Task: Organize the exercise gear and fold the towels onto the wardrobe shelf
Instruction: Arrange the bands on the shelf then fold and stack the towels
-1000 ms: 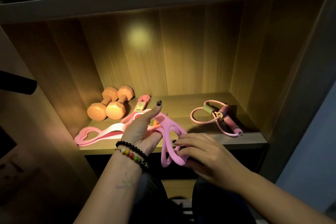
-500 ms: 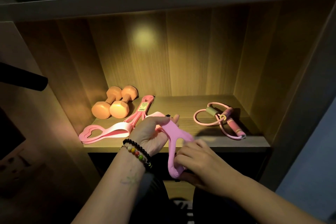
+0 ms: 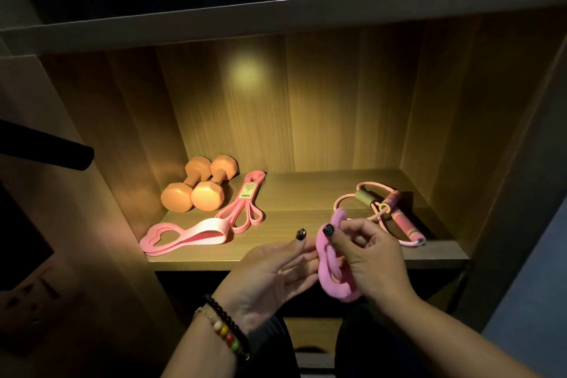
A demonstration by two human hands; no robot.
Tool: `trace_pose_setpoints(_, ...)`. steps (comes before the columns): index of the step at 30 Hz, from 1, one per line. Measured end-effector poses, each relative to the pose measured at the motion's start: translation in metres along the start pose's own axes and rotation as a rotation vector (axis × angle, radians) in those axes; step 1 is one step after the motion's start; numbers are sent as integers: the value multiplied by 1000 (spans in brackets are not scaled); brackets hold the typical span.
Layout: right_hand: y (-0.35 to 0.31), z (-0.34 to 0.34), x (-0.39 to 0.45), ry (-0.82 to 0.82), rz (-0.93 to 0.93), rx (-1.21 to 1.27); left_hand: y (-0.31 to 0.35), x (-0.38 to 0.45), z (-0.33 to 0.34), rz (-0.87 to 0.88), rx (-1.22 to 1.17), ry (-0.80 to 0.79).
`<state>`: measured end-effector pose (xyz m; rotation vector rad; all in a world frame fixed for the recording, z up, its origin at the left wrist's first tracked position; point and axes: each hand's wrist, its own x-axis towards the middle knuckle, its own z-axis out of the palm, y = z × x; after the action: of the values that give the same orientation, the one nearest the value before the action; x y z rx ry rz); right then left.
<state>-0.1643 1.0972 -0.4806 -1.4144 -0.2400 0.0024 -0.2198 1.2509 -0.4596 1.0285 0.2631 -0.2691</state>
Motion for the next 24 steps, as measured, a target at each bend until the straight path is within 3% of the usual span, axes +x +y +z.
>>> trace_pose_setpoints(5, 4, 6, -5, 33, 54, -27, -2, 4, -6, 119, 70, 53)
trace_pose_setpoints(13, 2, 8, -4, -103, 246, 1, -17, 3, -4, 153, 184, 107)
trace_pose_setpoints(20, 5, -2, -7, -206, 286, 89, -32, 4, -7, 261, -36, 227)
trace_pose_setpoints(24, 9, -3, -11, -212, 264, 41, -35, 3, -7, 297, -55, 212)
